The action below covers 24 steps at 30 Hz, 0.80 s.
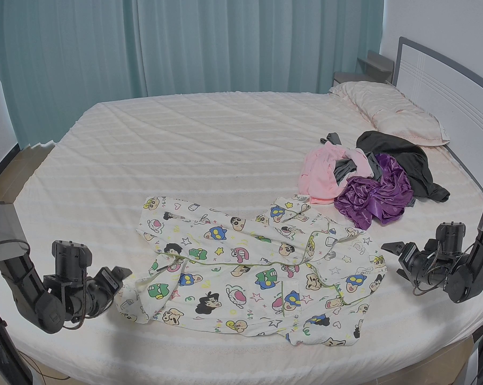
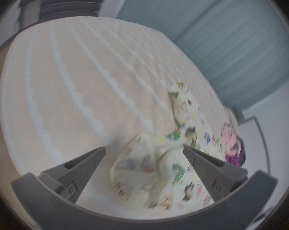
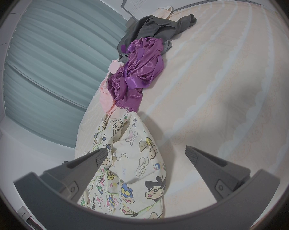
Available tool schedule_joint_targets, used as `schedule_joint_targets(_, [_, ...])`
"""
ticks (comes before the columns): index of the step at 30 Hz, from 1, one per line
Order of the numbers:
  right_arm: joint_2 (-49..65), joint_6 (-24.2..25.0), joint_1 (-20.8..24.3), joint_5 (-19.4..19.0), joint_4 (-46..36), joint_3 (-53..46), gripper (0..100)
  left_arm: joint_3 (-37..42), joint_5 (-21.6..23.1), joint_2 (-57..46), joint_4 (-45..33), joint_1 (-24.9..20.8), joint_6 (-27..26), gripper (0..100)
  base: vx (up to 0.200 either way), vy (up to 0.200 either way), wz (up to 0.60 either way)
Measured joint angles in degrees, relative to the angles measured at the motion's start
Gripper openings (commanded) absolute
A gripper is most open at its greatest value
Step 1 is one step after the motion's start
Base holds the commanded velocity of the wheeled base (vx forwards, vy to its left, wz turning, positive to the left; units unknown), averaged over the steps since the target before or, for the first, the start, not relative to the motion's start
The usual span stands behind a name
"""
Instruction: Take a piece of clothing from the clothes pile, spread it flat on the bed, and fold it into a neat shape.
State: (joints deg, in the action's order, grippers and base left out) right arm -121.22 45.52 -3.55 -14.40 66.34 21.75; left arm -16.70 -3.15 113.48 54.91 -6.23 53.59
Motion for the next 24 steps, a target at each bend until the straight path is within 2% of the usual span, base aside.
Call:
schedule_joint_targets(4, [0.0, -0.01, 0.11, 0.0, 0.0, -0.11, 100, 5.13, 3.33, -0.67, 0.02, 0.22, -9.19, 100, 0.0, 0.0, 0.0])
schedule_joint_targets(7, [0.0, -0.09, 0.22, 0.0, -0.02, -0.22, 100, 8.17, 4.75, -0.85, 0.02, 0.23, -12.15, 100, 0.0, 0.0, 0.0])
schedule_joint_targets(9, [0.0, -0.06, 0.33, 0.0, 0.0, -0.26, 100, 8.91, 5.11, -0.59, 0.0, 0.2, -11.82, 100, 0.0, 0.0, 0.0])
schedule_joint_targets(19, [-0.02, 0.0, 0.72, 0.0, 0.0, -0.33, 100, 5.13, 5.57, 2.26, 0.09, -0.49, -3.18, 100, 0.0, 0.0, 0.0])
schedule_joint_targets(20, [-0.06, 0.0, 0.83, 0.0, 0.0, -0.3, 100, 4.52, 5.5, 2.65, 0.13, -0.6, -2.61, 0, 0.0, 0.0, 0.0])
schedule_joint_targets(24, [-0.11, 0.07, 0.96, 0.0, 0.0, -0.26, 100, 3.64, 5.41, 3.74, 0.11, -0.73, -2.39, 0, 0.0, 0.0, 0.0])
